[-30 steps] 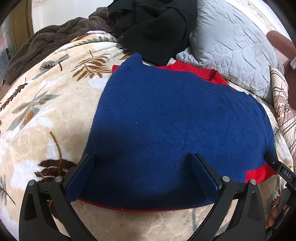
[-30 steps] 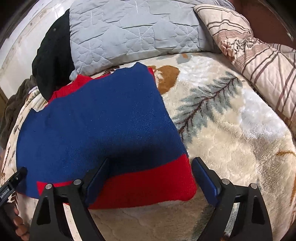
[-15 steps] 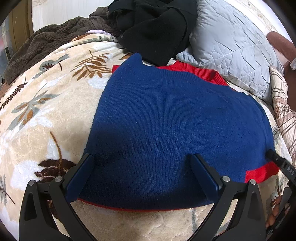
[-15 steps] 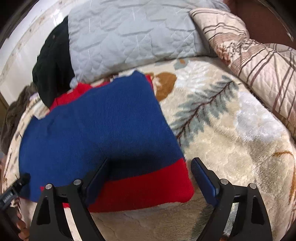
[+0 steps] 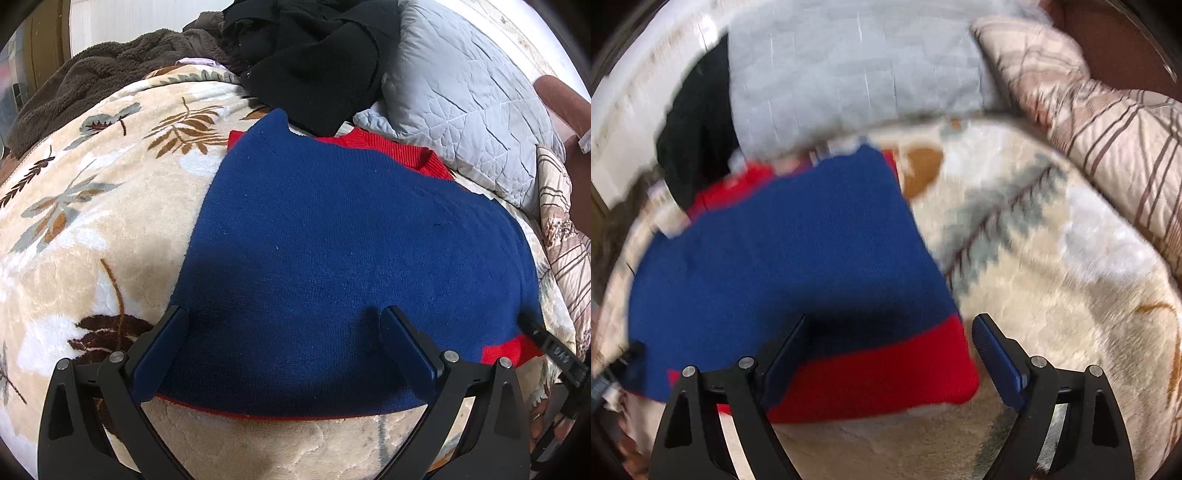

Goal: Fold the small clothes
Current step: 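Press the folded blue sweater flat with both open grippers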

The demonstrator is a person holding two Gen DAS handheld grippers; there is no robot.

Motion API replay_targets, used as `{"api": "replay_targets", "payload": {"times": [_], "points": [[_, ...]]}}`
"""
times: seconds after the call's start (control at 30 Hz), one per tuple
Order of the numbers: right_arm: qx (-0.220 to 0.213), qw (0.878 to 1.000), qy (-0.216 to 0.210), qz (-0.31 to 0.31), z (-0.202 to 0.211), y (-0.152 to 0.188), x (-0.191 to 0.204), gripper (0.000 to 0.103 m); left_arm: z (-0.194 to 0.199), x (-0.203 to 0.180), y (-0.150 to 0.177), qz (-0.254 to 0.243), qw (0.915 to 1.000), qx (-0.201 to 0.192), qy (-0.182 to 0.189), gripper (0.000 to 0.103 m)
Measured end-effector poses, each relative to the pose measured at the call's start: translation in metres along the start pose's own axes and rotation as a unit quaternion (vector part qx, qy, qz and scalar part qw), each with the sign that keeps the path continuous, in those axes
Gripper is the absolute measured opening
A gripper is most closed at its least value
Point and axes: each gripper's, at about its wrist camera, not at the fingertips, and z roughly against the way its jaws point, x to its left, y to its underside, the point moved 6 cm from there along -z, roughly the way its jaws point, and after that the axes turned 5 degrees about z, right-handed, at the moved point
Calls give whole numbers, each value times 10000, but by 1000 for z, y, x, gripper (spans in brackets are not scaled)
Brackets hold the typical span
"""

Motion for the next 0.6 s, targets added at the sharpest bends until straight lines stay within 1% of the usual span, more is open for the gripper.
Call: {"api": "replay_targets", "payload": {"times": [0.1,0.13,0.2,0.27,0.33,0.37,0.47,0.57,0.6], "points": [[-114,9999,36,3,5,-2,2,88,2,0,-2,74,9999,-16,73,103],[-264,9996,23,-45,10,-5,0,88,5,1,-3,141,9998,-52,141,103],[-411,9991,26,-92,15,-8,-1,89,9,3,-5,241,9994,-78,251,103],[-333,9994,-23,-90,12,-7,-1,89,6,4,-5,255,9993,-1,281,103],[-98,9999,14,-39,2,-2,0,89,2,3,-3,158,9997,55,185,103],[-65,10000,29,-7,0,-1,1,90,1,1,-2,74,9999,58,119,103],[-101,9999,48,9,2,-1,2,90,0,-2,0,-76,10000,48,7,103],[-160,9998,38,-62,4,-1,1,88,0,-1,0,-44,10000,54,50,103],[-274,9996,31,-103,8,-3,0,88,1,0,-1,-9,10000,56,79,103]]}}
